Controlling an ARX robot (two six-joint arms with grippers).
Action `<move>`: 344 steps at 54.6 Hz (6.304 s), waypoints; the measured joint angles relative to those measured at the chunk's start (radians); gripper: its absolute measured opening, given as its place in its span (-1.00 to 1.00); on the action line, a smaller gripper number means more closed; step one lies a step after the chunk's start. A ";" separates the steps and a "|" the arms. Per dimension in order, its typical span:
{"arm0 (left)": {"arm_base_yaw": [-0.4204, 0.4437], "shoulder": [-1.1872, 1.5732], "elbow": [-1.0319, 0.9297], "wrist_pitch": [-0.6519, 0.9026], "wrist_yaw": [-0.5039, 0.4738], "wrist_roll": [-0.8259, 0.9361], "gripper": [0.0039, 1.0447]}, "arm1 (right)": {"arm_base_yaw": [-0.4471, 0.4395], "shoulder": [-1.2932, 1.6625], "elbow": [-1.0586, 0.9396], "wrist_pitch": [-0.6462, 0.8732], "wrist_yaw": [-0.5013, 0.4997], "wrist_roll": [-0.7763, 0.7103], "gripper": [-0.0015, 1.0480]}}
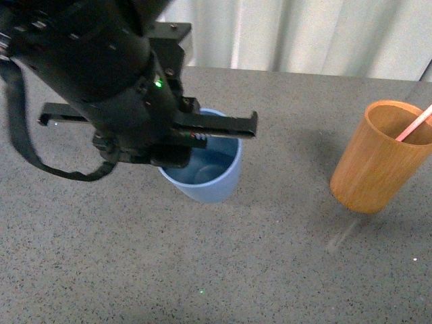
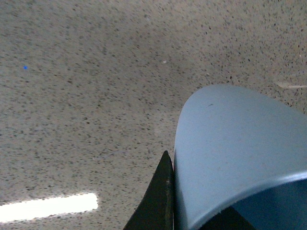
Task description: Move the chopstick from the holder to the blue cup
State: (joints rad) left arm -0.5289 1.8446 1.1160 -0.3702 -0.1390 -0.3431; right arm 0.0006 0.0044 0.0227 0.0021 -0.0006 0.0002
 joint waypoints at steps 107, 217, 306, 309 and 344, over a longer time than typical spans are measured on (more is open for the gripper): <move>0.527 -1.247 -1.043 0.889 0.138 0.335 -0.94 | 0.000 0.000 0.000 0.000 0.000 0.000 0.81; 0.527 -1.841 -1.098 0.372 0.139 0.336 0.58 | -0.432 1.465 0.497 0.484 -0.655 -0.153 0.81; 0.527 -1.841 -1.098 0.372 0.139 0.339 0.87 | 0.101 1.336 0.858 0.446 -0.607 0.237 -0.97; 0.527 -1.841 -1.098 0.372 0.139 0.339 0.87 | 0.153 1.361 0.848 0.463 -0.576 0.240 -0.97; 0.527 -1.841 -1.098 0.372 0.139 0.339 0.87 | 0.345 1.657 0.842 0.516 -0.417 0.242 -0.97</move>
State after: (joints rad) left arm -0.0017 0.0040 0.0185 0.0013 -0.0002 -0.0044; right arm 0.3454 1.6611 0.8650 0.5182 -0.4175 0.2424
